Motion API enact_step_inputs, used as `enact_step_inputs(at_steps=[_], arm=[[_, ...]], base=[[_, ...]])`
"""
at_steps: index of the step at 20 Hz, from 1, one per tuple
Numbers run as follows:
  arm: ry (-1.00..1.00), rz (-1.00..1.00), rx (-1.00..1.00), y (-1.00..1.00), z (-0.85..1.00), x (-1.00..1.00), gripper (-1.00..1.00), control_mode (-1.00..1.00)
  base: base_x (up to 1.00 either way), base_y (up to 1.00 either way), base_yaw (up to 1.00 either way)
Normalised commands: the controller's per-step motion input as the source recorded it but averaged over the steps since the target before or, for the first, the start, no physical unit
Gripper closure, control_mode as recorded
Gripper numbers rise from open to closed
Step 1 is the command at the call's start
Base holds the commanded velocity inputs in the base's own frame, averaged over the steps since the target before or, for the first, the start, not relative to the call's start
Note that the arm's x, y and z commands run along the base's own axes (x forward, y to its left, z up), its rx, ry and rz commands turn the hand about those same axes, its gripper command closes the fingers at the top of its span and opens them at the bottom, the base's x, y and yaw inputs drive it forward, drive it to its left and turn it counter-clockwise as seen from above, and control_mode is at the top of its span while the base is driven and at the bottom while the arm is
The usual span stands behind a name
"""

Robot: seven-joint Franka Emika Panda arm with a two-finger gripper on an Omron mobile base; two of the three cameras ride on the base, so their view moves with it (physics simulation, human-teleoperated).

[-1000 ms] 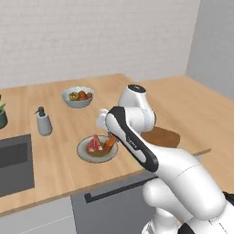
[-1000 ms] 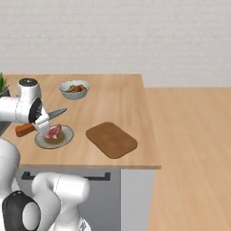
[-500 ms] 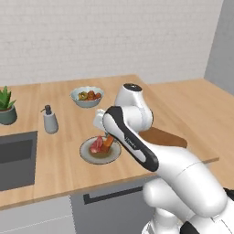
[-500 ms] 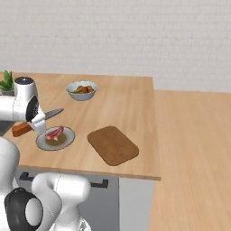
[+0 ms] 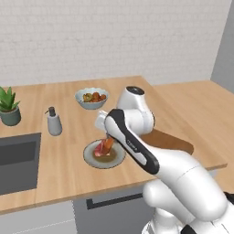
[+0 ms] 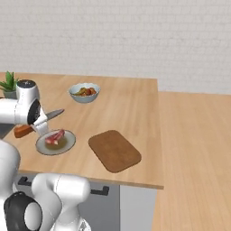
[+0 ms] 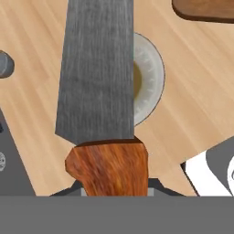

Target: Pick up the knife from the drawer and place it on the cutting board. Then place the meat from the plate to the cutting board.

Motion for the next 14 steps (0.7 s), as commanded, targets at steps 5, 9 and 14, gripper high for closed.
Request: enact_step_inputs(at_steps=[5,9,14], arm=[[0.03,-0.02,0.01,-1.0,-0.47,0.15,1.0,-1.0],[0.06,-0.17,0.0,-1.0,-0.5,0.04,1.0,-1.0],[0.21,-0.15,0.01,-1.0,-0.5,0.49,1.0,-1.0]], base=[[0.0,0.0,0.0],[0.0,0.0,0.0],[0.0,0.0,0.0]])
